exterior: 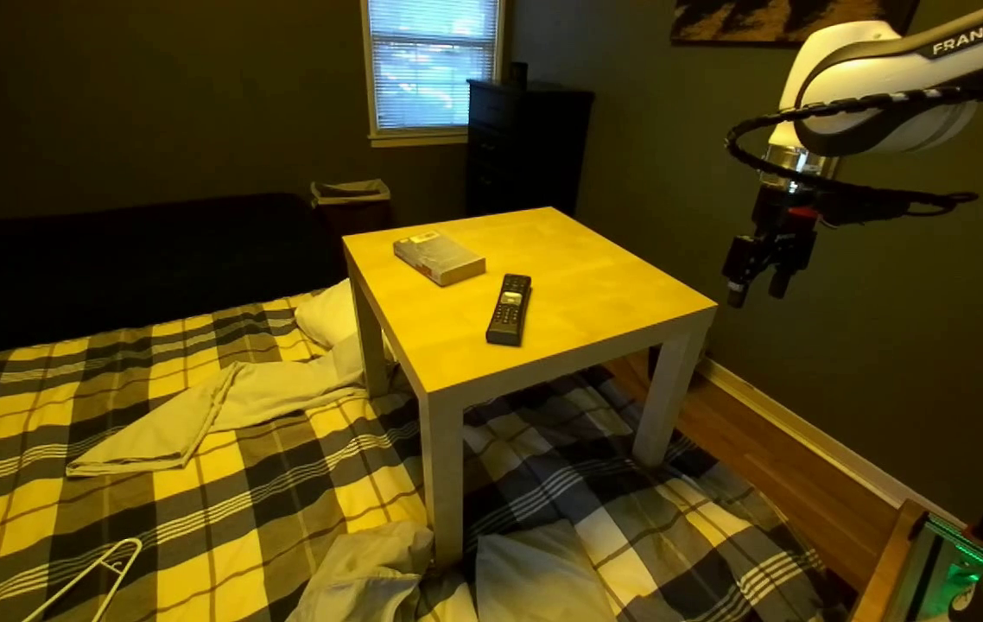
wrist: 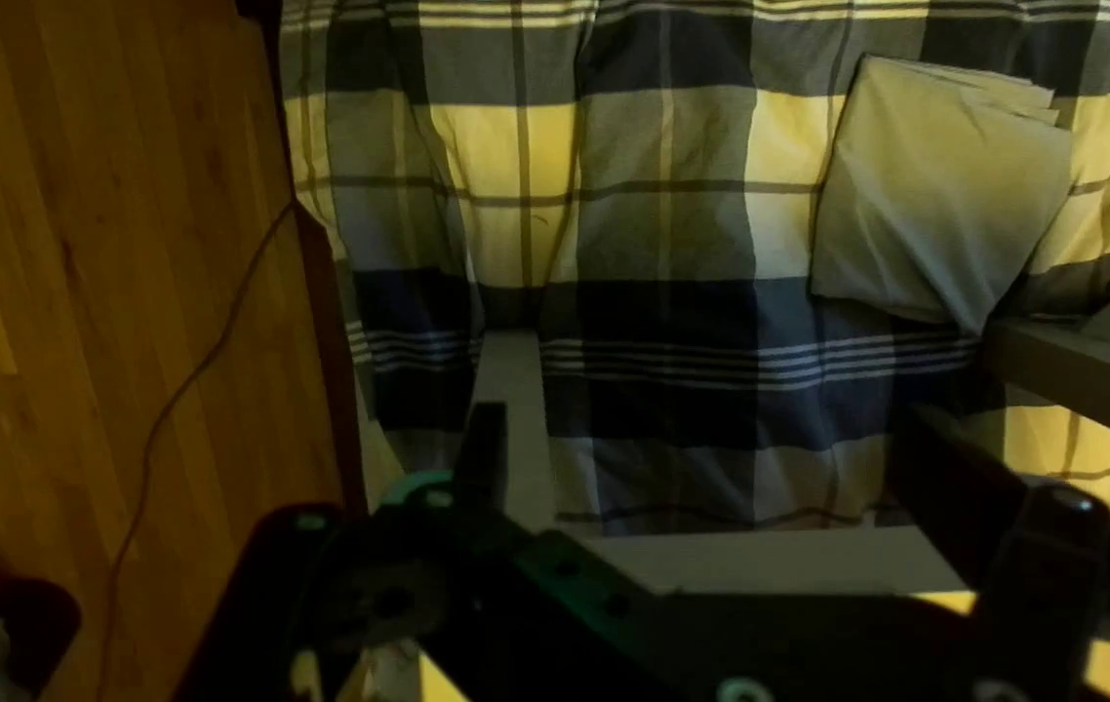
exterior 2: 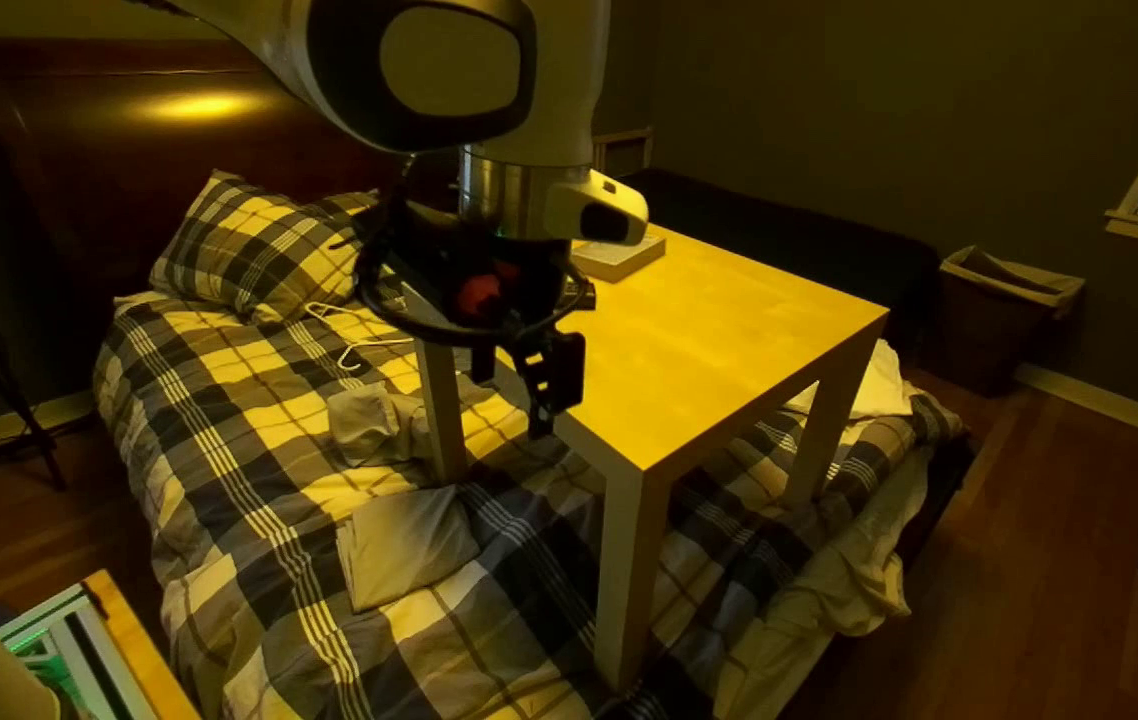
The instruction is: Push the topmost button on the black remote
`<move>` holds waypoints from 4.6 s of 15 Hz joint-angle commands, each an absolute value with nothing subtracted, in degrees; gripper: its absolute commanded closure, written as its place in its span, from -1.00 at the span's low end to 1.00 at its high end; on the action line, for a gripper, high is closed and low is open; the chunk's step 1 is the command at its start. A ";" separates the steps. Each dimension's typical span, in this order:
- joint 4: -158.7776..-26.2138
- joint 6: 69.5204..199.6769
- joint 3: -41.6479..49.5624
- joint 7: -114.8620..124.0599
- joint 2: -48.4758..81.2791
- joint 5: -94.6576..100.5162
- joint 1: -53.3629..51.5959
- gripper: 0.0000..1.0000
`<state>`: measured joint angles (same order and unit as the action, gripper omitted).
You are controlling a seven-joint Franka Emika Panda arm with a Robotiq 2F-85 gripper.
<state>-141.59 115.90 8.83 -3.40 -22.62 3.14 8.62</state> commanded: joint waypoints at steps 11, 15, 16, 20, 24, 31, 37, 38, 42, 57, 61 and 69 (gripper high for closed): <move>-131.91 144.94 2.98 -25.77 -8.91 -11.50 -9.05 0.33; -126.21 148.78 3.19 -40.03 -0.94 -23.14 -9.63 0.92; -124.42 148.77 2.62 -42.58 0.92 -25.36 -8.70 1.00; -116.69 147.92 0.64 -48.93 8.31 -30.68 -3.96 1.00; -111.42 147.81 -1.67 -51.22 13.66 -30.81 0.92 1.00; -108.75 147.50 -6.03 -51.01 18.05 -29.98 6.05 1.00; -109.30 148.36 -7.20 -49.53 17.51 -28.57 6.71 0.98; -109.28 148.36 -7.23 -49.53 17.51 -28.58 6.74 0.98; -109.93 145.95 -7.82 -51.69 16.26 -29.34 7.75 1.00; -109.33 140.63 -8.23 -58.52 16.52 -31.81 9.22 1.00; -109.17 141.32 -8.70 -60.68 16.62 -33.71 9.30 1.00; -108.75 142.70 -8.15 -62.04 17.55 -33.61 8.99 1.00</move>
